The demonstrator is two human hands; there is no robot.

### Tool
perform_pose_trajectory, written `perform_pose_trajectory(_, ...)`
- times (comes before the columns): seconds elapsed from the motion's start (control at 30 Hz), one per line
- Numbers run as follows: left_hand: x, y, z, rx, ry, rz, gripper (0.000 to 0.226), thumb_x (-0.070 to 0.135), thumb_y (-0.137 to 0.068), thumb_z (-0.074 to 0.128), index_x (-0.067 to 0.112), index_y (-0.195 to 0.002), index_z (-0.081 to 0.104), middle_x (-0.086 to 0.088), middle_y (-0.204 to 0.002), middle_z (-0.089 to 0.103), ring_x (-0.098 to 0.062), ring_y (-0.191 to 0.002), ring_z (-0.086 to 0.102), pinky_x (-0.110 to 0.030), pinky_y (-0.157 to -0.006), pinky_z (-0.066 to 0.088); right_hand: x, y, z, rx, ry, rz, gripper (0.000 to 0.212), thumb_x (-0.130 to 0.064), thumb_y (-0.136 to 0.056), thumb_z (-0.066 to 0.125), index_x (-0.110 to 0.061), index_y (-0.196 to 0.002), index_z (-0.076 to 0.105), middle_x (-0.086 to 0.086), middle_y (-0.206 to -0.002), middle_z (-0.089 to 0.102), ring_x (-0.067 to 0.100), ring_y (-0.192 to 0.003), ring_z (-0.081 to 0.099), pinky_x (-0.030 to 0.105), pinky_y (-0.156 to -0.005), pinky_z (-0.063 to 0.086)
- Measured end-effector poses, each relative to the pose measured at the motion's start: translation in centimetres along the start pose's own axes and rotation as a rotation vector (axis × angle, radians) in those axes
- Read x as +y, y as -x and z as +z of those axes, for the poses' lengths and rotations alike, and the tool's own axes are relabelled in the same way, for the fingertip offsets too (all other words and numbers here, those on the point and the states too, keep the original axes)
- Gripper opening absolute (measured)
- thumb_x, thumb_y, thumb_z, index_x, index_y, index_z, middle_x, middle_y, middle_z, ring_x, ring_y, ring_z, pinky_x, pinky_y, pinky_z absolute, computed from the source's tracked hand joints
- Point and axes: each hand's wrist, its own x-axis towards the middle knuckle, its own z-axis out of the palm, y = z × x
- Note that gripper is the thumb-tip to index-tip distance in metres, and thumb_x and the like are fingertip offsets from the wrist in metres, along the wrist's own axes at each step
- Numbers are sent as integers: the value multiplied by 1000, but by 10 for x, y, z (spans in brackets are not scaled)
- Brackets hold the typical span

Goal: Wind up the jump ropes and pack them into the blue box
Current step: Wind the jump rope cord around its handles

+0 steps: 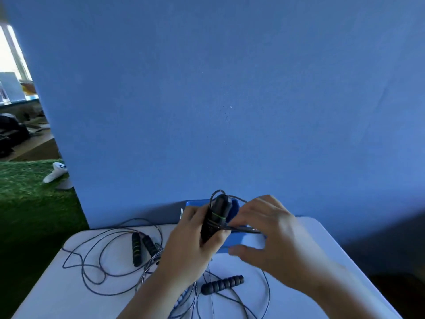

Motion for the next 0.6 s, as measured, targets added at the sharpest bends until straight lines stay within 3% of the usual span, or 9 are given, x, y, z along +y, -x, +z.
perform_pose_trajectory(0.07, 10, 3, 3, -5, -8, 5, 39, 68, -84, 49, 47, -117, 55, 19, -110, 48, 2, -93, 57, -19, -78, 48, 13, 2, 2, 114, -2, -14, 4, -34, -85, 72, -33, -89, 73, -20, -85, 62, 6, -89, 53, 18, -76, 45)
perform_pose_trajectory(0.23, 38, 11, 15, -31, -33, -20, 42, 67, -84, 57, 50, -122, 54, 20, -110, 52, 4, -96, 57, -24, -83, 51, 35, 15, -20, 235, -12, 1, 7, -28, -91, 69, -27, -86, 73, -16, -77, 63, 12, -79, 55, 20, -71, 45)
perform_pose_trajectory(0.37, 69, 13, 28, -49, -20, -57, 71, 57, -85, 68, 63, -145, 31, 18, -93, 62, 5, -85, 60, -13, -69, 42, 53, 31, -37, 286, -120, 109, 14, -18, -93, 71, -27, -83, 67, -19, -75, 61, 7, -75, 57, 13, -67, 42)
perform_pose_trajectory(0.47, 90, 15, 42, -93, -50, -101, 90, 61, -82, 69, 56, -155, 16, 20, -80, 61, 5, -77, 59, -11, -63, 39, 68, 40, -50, 298, -263, 255, 17, -17, -96, 64, -27, -83, 62, -16, -69, 64, 10, -58, 57, 14, -53, 41)
perform_pose_trajectory(0.53, 98, 15, 53, -98, -82, -110, 91, 65, -81, 67, 46, -157, 22, 24, -81, 60, 7, -80, 57, -9, -66, 38, 81, 44, -60, 321, -335, 337, 16, -19, -97, 62, -26, -83, 63, -11, -63, 64, 10, -52, 56, 14, -50, 39)
perform_pose_trajectory(0.6, 102, 15, 62, -80, -51, -125, 79, 60, -82, 70, 42, -152, 37, 23, -76, 60, 8, -74, 57, -9, -64, 37, 99, 47, -74, 377, -343, 383, 15, -19, -97, 63, -25, -83, 63, -8, -62, 64, 8, -48, 51, 14, -47, 37)
